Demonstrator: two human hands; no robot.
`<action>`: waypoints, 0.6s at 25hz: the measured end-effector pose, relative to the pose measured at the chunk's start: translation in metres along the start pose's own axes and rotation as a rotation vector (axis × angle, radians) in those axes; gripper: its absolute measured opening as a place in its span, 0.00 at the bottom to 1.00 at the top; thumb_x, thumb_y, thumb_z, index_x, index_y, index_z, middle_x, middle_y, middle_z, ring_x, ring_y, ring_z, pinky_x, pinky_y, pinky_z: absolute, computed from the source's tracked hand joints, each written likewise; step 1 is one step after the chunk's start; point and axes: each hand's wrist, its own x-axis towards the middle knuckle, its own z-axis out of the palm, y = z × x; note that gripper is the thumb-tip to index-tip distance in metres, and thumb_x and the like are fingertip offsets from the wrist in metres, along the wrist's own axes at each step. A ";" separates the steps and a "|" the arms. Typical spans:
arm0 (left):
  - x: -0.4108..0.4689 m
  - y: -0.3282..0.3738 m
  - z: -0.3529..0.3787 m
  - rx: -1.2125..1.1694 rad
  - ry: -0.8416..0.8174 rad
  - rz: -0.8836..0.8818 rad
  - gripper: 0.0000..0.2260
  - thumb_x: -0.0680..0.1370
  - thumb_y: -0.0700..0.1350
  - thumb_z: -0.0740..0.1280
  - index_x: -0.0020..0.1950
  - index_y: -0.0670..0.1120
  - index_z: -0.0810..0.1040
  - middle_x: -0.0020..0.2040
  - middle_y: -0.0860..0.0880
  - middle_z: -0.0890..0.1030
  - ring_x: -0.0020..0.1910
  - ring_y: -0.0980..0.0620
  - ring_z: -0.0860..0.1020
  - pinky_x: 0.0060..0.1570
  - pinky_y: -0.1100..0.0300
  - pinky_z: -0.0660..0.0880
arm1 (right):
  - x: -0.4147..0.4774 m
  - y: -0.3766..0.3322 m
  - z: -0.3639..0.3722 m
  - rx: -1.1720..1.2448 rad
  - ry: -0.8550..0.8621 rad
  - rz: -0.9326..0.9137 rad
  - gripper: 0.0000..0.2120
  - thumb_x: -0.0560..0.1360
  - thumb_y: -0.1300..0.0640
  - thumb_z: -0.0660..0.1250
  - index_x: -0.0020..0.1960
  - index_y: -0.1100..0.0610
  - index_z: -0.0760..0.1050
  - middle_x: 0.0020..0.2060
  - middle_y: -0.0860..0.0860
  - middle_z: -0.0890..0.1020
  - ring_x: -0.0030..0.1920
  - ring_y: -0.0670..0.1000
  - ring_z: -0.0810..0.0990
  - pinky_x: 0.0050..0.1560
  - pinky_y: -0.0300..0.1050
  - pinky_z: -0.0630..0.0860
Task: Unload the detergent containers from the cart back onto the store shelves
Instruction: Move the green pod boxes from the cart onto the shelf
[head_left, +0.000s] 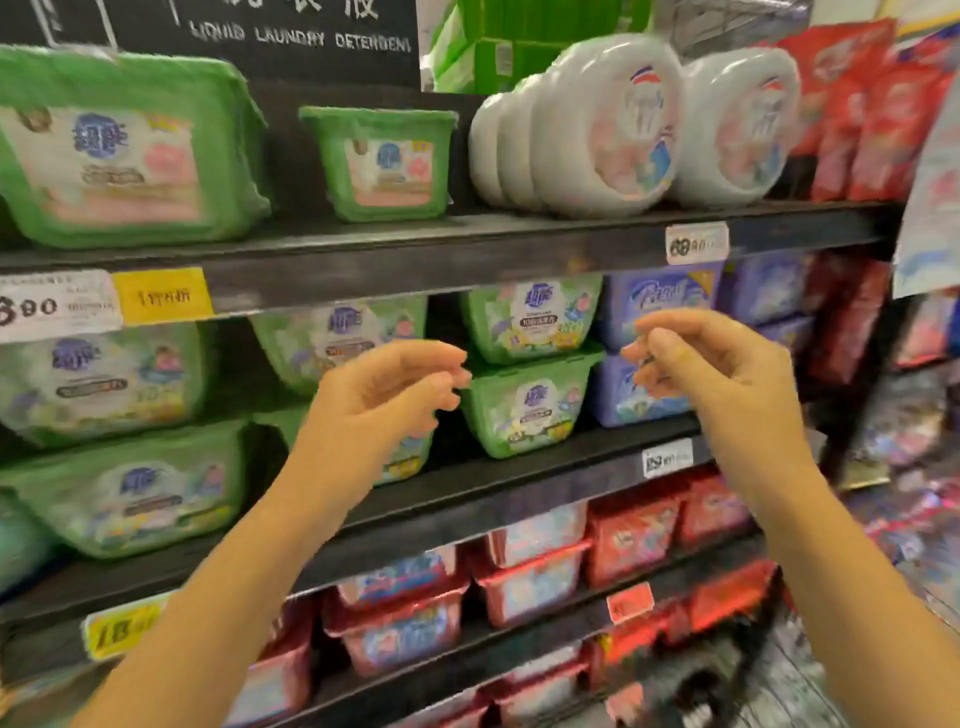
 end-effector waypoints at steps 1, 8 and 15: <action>-0.016 -0.018 0.006 -0.031 0.014 -0.067 0.08 0.77 0.37 0.67 0.51 0.49 0.81 0.44 0.53 0.86 0.41 0.59 0.82 0.39 0.69 0.77 | -0.026 0.009 -0.010 -0.017 0.039 0.065 0.08 0.78 0.66 0.63 0.47 0.56 0.78 0.34 0.45 0.85 0.32 0.42 0.79 0.36 0.33 0.75; -0.135 -0.128 0.067 -0.112 -0.067 -0.490 0.09 0.79 0.33 0.62 0.53 0.41 0.80 0.43 0.50 0.84 0.38 0.63 0.81 0.40 0.72 0.76 | -0.214 0.068 -0.081 -0.212 0.160 0.535 0.06 0.77 0.64 0.65 0.46 0.56 0.80 0.34 0.50 0.84 0.32 0.45 0.79 0.37 0.37 0.76; -0.242 -0.177 0.140 -0.043 -0.440 -0.837 0.09 0.80 0.36 0.63 0.53 0.45 0.81 0.48 0.47 0.85 0.46 0.52 0.80 0.45 0.63 0.75 | -0.390 0.054 -0.144 -0.308 0.373 0.978 0.08 0.78 0.64 0.65 0.46 0.54 0.81 0.34 0.49 0.85 0.32 0.43 0.81 0.32 0.34 0.76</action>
